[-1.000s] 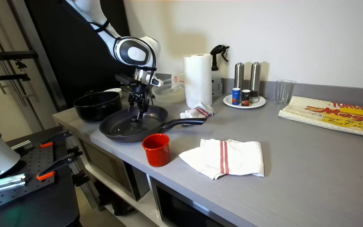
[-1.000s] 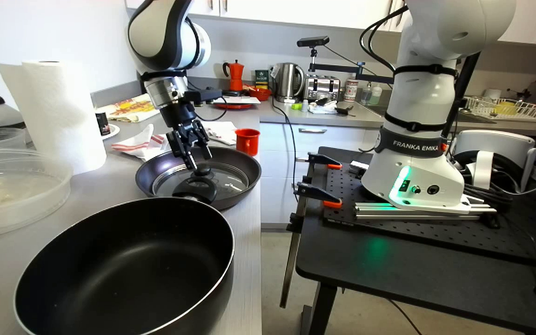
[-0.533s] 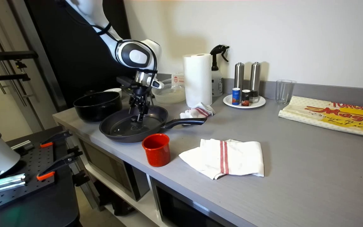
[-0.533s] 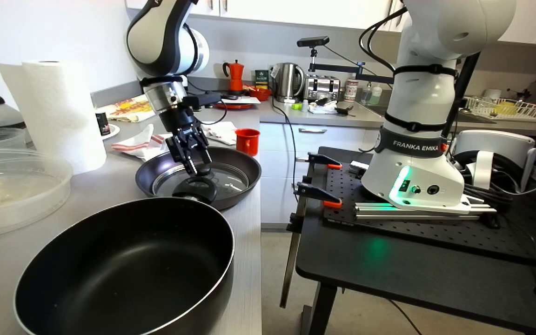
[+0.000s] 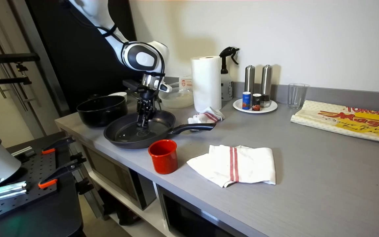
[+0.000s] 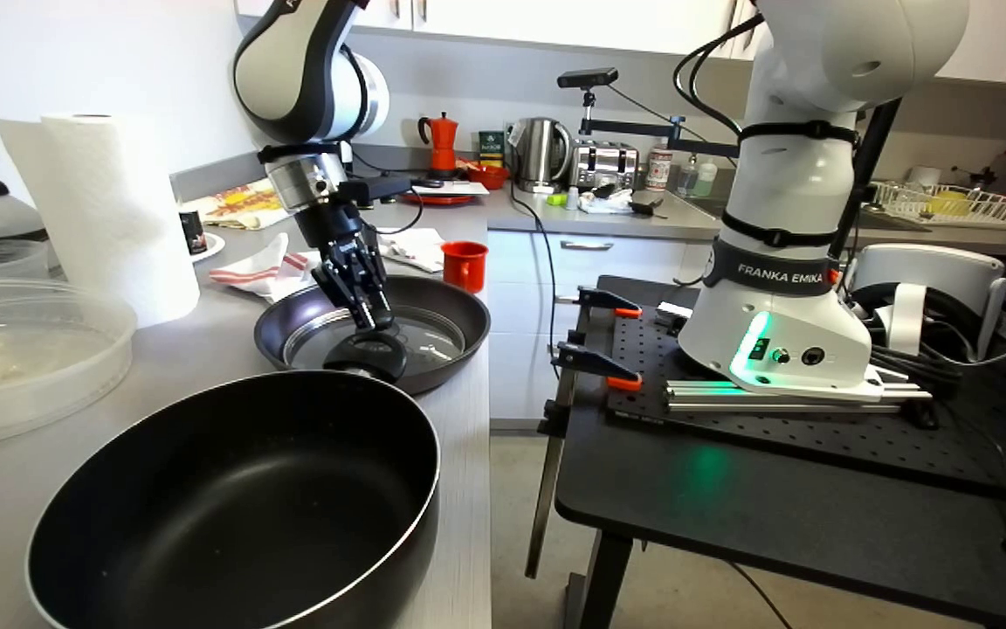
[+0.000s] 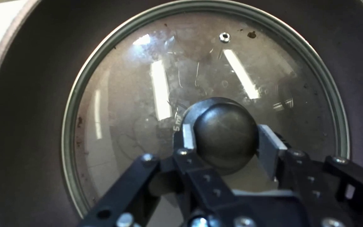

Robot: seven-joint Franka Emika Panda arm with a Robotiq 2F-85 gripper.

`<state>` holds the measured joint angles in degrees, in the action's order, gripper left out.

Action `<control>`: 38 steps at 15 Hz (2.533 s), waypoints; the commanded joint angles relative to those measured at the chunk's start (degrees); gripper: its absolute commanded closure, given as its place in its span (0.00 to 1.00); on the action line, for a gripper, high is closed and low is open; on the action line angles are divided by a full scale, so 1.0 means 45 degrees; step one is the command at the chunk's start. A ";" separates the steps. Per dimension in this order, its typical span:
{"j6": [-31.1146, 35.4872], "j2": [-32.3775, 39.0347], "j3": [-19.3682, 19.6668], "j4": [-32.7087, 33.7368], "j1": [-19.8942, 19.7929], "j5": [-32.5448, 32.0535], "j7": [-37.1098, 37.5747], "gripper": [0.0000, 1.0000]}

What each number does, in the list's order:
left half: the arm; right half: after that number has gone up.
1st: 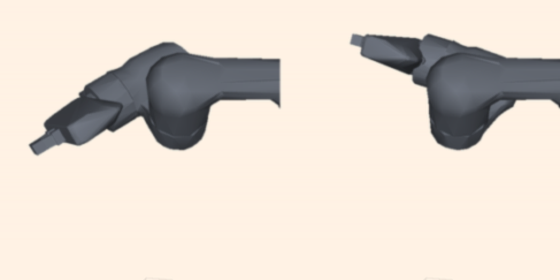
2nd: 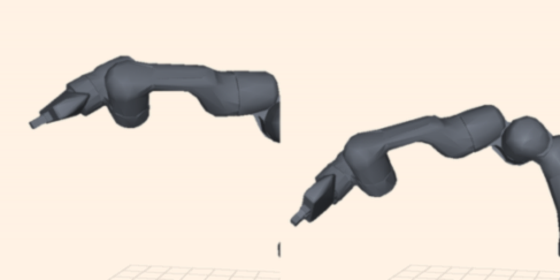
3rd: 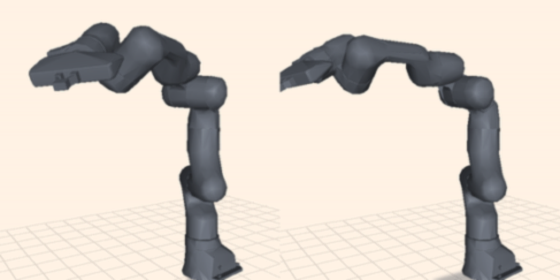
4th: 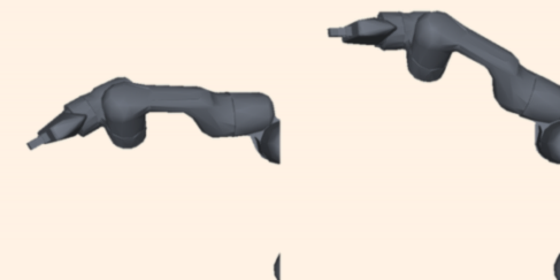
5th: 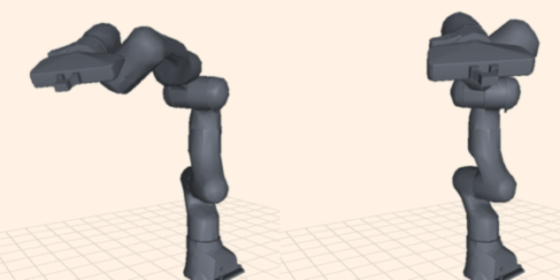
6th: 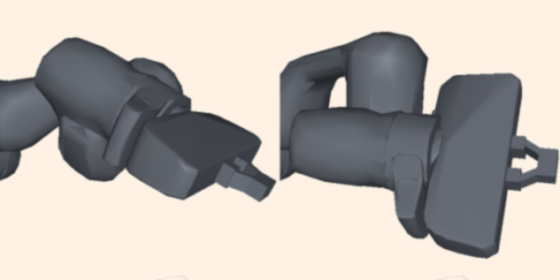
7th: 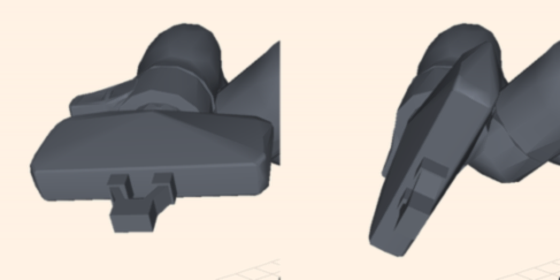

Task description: Cover the pot with the lid in the pan

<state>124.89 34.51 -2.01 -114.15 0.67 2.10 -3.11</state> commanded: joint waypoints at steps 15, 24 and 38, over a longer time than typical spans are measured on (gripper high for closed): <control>-0.0073 -0.2889 -0.0144 -0.1805 0.0138 0.0028 0.0197 0.75; -0.0313 -0.4737 0.0047 -0.2436 -0.0008 0.0122 0.0358 0.75; -0.1436 -0.8159 -0.0027 -0.3126 0.0236 -0.1005 0.0559 0.75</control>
<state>121.45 2.09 -1.26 -127.43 0.44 -0.33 -2.19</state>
